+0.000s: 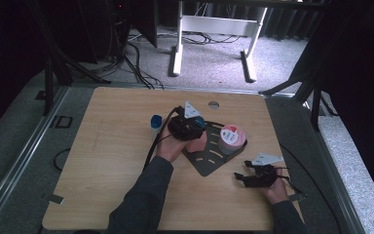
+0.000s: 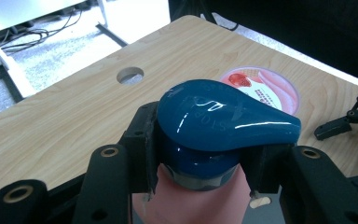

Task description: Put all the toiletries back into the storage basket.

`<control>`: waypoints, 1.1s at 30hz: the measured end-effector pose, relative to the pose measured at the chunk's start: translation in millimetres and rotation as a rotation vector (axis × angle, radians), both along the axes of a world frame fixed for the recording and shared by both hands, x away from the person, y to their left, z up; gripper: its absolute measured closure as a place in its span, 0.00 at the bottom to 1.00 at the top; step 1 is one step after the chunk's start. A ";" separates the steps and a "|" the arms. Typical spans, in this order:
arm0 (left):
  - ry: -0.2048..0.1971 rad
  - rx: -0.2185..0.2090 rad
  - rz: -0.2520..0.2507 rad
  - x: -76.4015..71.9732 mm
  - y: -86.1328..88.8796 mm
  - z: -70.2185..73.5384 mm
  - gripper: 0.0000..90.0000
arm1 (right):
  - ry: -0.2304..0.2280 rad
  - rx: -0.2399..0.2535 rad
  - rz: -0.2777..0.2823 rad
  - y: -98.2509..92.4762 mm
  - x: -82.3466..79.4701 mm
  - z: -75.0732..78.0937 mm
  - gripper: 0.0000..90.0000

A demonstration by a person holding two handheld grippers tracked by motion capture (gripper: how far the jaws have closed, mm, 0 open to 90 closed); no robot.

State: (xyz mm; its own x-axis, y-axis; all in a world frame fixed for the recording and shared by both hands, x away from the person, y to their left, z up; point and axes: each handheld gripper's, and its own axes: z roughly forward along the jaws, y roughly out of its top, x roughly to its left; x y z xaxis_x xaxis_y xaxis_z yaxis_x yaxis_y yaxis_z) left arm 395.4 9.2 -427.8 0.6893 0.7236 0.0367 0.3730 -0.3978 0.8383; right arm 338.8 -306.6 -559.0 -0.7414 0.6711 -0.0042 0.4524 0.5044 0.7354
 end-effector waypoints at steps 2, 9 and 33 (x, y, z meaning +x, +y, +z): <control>-0.001 0.003 0.000 1.4 -2.3 0.1 0.58 | 0.001 0.001 0.000 0.1 -0.1 0.0 0.32; -0.003 0.002 0.000 6.4 -9.3 0.9 0.58 | 0.001 0.001 0.002 0.0 0.0 0.0 0.32; 0.011 0.005 -0.006 23.2 -24.3 -8.0 0.58 | 0.002 0.001 0.003 0.0 0.1 0.0 0.31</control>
State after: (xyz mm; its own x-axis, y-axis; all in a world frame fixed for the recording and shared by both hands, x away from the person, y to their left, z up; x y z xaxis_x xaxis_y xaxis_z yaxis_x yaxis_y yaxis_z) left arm 418.6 -15.1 -435.8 0.6936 0.7196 0.0328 0.3797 -0.4040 0.8322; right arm 338.8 -306.6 -559.0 -0.7434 0.6688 -0.0020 0.4521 0.5047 0.7355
